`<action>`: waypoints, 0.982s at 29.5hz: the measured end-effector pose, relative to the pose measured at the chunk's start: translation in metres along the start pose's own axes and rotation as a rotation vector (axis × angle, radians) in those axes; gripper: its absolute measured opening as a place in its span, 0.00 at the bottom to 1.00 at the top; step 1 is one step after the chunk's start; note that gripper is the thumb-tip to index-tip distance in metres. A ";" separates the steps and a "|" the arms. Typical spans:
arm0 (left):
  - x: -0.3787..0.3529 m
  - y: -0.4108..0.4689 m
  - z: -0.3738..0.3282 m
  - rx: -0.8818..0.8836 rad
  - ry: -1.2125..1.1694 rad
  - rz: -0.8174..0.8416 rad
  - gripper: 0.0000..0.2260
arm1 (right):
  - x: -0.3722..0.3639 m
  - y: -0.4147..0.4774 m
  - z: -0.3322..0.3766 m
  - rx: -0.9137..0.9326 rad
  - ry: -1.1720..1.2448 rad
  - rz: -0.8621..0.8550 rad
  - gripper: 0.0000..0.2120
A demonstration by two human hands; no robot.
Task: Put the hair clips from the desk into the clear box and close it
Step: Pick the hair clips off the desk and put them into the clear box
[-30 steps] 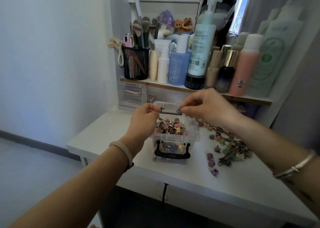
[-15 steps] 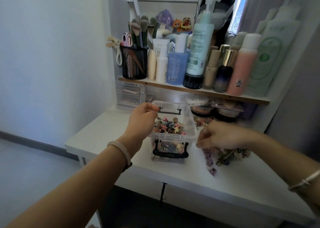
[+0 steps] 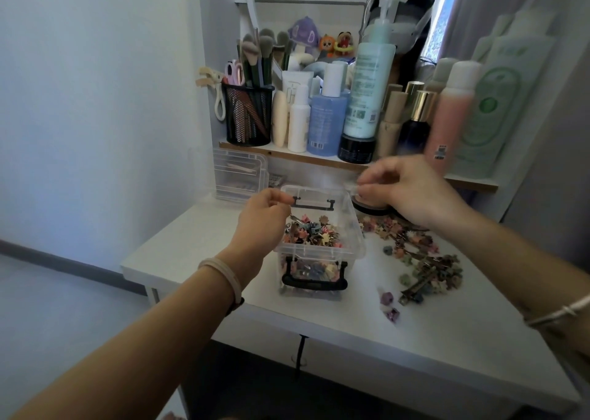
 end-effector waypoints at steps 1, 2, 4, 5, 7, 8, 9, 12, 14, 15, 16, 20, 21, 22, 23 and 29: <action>0.000 0.000 0.000 0.000 -0.001 0.002 0.12 | -0.002 0.000 0.007 0.025 0.023 0.042 0.08; -0.001 -0.001 0.000 -0.001 -0.003 0.007 0.12 | -0.005 -0.001 0.011 0.039 0.007 0.088 0.07; -0.001 -0.001 -0.001 -0.008 0.001 0.012 0.11 | -0.007 -0.005 0.009 0.021 -0.039 0.137 0.06; -0.001 -0.001 -0.001 -0.009 0.005 0.012 0.11 | -0.008 -0.009 0.005 -0.010 -0.067 0.174 0.06; -0.001 -0.001 -0.001 -0.004 0.003 0.007 0.12 | -0.018 -0.024 -0.008 -0.080 -0.231 0.374 0.05; 0.001 0.000 -0.001 -0.004 -0.001 0.001 0.12 | -0.027 -0.034 -0.017 -0.109 -0.336 0.498 0.04; 0.000 0.000 0.000 0.000 -0.010 0.000 0.12 | -0.036 -0.045 -0.026 -0.137 -0.430 0.612 0.07; -0.001 -0.002 -0.001 0.006 -0.013 0.005 0.12 | -0.052 -0.071 -0.046 -0.216 -0.572 0.776 0.19; -0.001 -0.002 -0.001 0.007 -0.012 0.000 0.12 | -0.060 -0.074 -0.047 -0.131 -0.647 0.756 0.18; -0.001 -0.003 -0.002 0.008 -0.012 -0.001 0.12 | -0.063 -0.074 -0.046 -0.065 -0.684 0.719 0.14; -0.001 -0.003 -0.001 0.008 -0.012 -0.003 0.12 | -0.065 -0.073 -0.044 -0.010 -0.714 0.676 0.11; -0.001 -0.004 0.000 0.005 -0.008 -0.004 0.08 | -0.068 -0.069 -0.039 0.044 -0.697 0.559 0.09; -0.001 -0.004 0.000 0.004 -0.008 -0.004 0.07 | -0.063 -0.065 -0.033 0.049 -0.684 0.511 0.09; -0.001 -0.004 0.000 0.003 -0.008 -0.003 0.07 | -0.054 -0.057 -0.026 0.052 -0.652 0.423 0.09; -0.001 -0.004 0.000 0.002 -0.010 -0.004 0.07 | -0.040 -0.047 -0.018 0.044 -0.578 0.307 0.07; -0.001 -0.004 0.001 0.016 -0.020 -0.005 0.08 | -0.016 -0.016 0.000 -0.048 0.101 0.195 0.05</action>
Point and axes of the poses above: each hand's wrist, its own y-axis towards the middle knuckle, its own x-axis out of the back of the hand, z = x × y, the point moved 8 cm from there along y, towards the middle knuckle, and after that the axes turned 4 degrees about -x, right-handed, at the moved point
